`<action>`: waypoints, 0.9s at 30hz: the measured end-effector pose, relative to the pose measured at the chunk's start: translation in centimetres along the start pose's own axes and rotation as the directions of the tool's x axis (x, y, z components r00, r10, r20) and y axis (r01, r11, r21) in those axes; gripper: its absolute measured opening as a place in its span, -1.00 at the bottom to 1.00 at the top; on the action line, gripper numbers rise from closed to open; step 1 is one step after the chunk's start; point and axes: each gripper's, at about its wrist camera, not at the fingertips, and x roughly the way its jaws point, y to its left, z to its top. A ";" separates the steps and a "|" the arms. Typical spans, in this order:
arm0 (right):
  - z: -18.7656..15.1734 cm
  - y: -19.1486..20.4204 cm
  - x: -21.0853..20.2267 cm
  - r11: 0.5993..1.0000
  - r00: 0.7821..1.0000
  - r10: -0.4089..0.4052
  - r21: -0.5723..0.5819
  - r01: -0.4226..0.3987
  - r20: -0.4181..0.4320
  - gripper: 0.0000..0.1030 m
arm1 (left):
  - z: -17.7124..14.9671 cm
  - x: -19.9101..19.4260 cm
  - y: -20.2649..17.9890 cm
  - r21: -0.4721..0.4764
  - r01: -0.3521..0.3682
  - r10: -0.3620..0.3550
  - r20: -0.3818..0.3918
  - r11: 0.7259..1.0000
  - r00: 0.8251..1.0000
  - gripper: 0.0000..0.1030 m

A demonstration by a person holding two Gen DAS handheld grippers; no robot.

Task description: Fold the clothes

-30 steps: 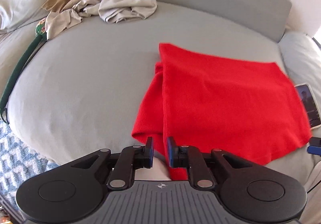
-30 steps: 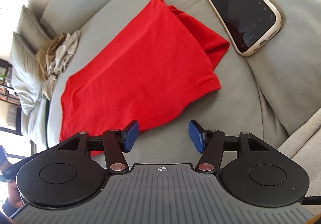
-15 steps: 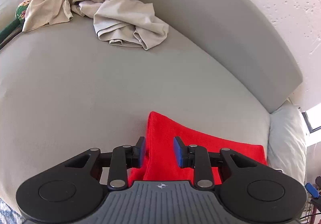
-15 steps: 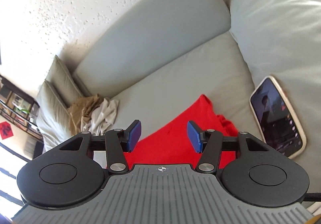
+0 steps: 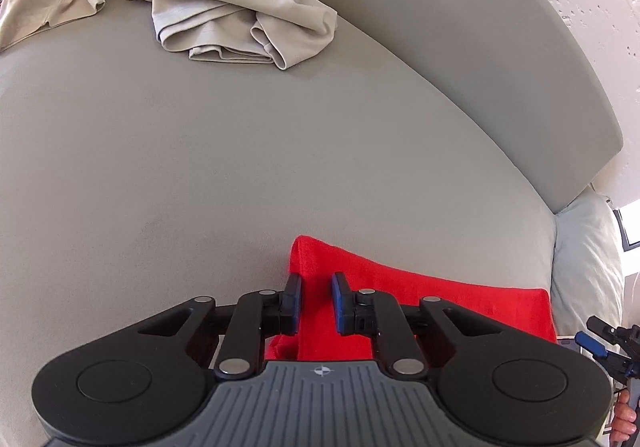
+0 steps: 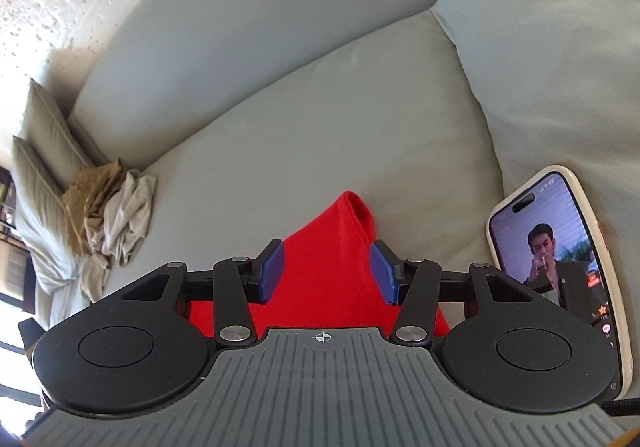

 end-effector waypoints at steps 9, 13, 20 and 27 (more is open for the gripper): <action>1.5 -0.7 4.9 0.998 0.997 -0.007 -0.070 0.002 -0.074 -0.33 | -0.2 0.3 0.2 0.009 0.030 -0.030 -0.027 1.000 0.999 -0.78; 1.4 0.4 6.5 0.987 0.993 -0.056 -0.153 0.039 -0.107 -0.49 | -0.3 0.2 0.3 0.019 0.028 -0.027 -0.034 0.999 0.999 -0.91; 1.1 2.0 6.7 0.961 0.994 -0.098 -0.263 0.084 -0.039 -0.95 | 0.0 -0.4 0.4 0.023 0.029 -0.028 -0.002 0.999 1.000 -0.94; 1.9 0.6 5.6 0.990 0.998 -0.063 -0.126 0.066 0.028 -0.97 | 0.6 -1.5 0.4 0.030 0.049 -0.050 0.050 0.998 0.998 -0.93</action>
